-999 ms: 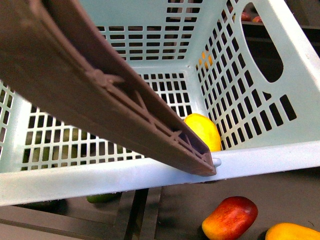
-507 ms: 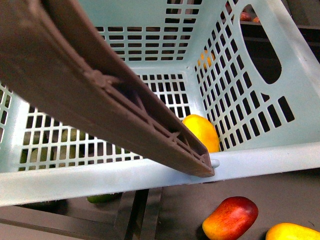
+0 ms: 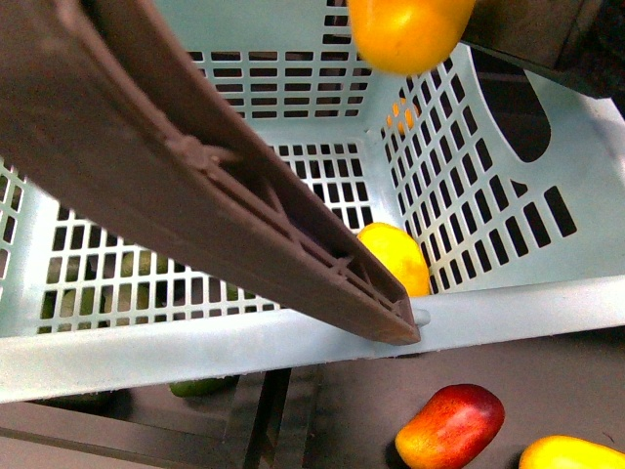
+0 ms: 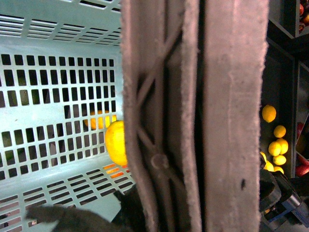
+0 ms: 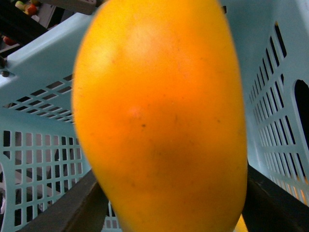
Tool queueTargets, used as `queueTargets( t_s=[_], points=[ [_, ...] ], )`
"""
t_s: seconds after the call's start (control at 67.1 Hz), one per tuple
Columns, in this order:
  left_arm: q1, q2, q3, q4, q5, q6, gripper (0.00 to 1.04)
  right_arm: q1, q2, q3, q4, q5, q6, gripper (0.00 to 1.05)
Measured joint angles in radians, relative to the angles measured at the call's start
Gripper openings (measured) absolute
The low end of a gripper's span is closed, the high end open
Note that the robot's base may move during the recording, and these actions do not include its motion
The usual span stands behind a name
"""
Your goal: Pick lemon and mango into basket
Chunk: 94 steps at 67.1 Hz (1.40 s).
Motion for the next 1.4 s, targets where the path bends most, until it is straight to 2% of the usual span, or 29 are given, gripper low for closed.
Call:
queueTargets(
  t_s=[0.075,0.104,0.283,0.343,0.418,0.507,0.567,0.626,0.671,0.76,0.895,1.103,1.342,1.402],
  points=[
    [0.000,0.000,0.000,0.000,0.000,0.000,0.14,-0.006,0.000,0.001,-0.011,0.010,0.013,0.94],
    [0.000,0.000,0.000,0.000,-0.001,0.000,0.14,-0.011,-0.001,0.001,-0.018,0.014,0.021,0.97],
    [0.000,0.003,-0.002,0.000,0.008,0.000,0.14,-0.083,-0.048,-0.010,-0.068,0.063,0.069,0.96],
    [-0.003,0.004,-0.003,0.000,0.005,0.003,0.14,-0.108,-0.085,-0.021,-0.089,0.118,0.077,0.96],
    [-0.002,0.003,-0.003,0.000,0.004,0.000,0.14,-0.188,-0.169,-0.061,-0.155,0.246,0.080,0.96],
    [-0.002,0.003,-0.003,0.000,0.001,-0.003,0.14,-0.245,-0.222,-0.094,-0.195,0.317,0.068,0.96],
    [-0.002,0.004,-0.003,-0.001,0.002,-0.002,0.14,-0.293,-0.272,-0.187,-0.009,0.237,-0.036,0.88],
    [-0.002,0.004,-0.003,-0.001,0.002,-0.002,0.14,-0.338,-0.330,-0.314,0.245,0.154,-0.233,0.78],
    [-0.002,0.004,-0.003,-0.001,0.001,-0.002,0.14,-0.359,-0.364,-0.381,0.372,0.121,-0.351,0.71],
    [-0.002,0.003,-0.003,-0.001,0.002,-0.001,0.14,-0.395,-0.422,-0.471,0.500,0.080,-0.514,0.57],
    [-0.002,0.003,-0.003,-0.001,0.003,-0.002,0.14,-0.442,-0.487,-0.560,0.518,0.035,-0.614,0.36],
    [-0.002,0.003,-0.003,-0.001,0.003,-0.003,0.14,-0.500,-0.586,-0.653,0.513,-0.018,-0.649,0.02],
    [-0.002,0.003,-0.003,-0.001,0.003,-0.002,0.14,-0.556,-0.716,-0.736,0.463,-0.075,-0.661,0.02],
    [-0.002,0.003,-0.003,-0.001,0.003,-0.002,0.14,-0.605,-0.750,-0.752,0.443,-0.148,-0.663,0.02]
  ],
)
